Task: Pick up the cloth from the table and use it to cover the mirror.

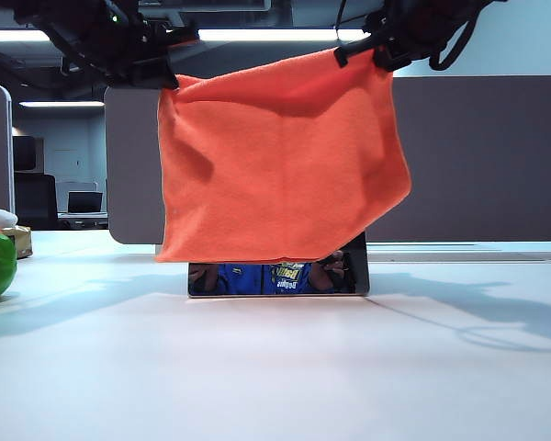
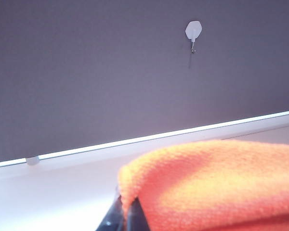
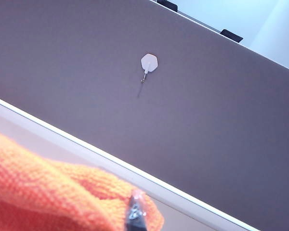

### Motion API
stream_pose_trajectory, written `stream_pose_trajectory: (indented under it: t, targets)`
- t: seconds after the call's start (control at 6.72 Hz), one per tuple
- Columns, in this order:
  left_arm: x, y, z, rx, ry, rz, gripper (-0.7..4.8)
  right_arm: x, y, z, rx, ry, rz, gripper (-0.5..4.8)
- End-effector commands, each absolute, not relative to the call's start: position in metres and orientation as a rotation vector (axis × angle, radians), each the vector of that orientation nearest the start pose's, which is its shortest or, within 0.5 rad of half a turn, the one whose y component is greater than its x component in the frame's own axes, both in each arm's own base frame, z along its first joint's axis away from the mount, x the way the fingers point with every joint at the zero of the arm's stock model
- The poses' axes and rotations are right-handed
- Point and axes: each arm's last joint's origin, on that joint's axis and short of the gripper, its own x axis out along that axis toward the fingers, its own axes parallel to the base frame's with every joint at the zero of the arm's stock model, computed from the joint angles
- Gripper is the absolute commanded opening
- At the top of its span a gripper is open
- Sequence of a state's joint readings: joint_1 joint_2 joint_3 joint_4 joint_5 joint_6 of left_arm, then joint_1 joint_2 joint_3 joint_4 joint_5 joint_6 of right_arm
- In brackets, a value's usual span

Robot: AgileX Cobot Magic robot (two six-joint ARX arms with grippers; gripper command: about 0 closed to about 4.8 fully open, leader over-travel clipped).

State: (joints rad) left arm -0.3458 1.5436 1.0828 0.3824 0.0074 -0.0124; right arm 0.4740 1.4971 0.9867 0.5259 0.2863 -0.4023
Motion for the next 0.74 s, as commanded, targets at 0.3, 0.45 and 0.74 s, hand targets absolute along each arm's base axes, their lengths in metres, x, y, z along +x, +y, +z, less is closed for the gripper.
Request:
stream_pose_trajectory:
  t: [0.3, 0.45, 0.74]
  targets:
    - [0.339, -0.120, 0.312, -0.013, -0.031, -0.296, -0.06, 0.322, 0.154, 0.302, -0.388, -0.066, 0.166, -0.06]
    - [0.339, -0.120, 0.312, -0.012, -0.027, -0.296, -0.06, 0.322, 0.153, 0.301, -0.391, -0.058, 0.164, -0.06]
    - [0.345, -0.120, 0.298, 0.001, 0.048, -0.293, -0.06, 0.329, 0.139, 0.295, -0.411, 0.006, 0.113, -0.06]
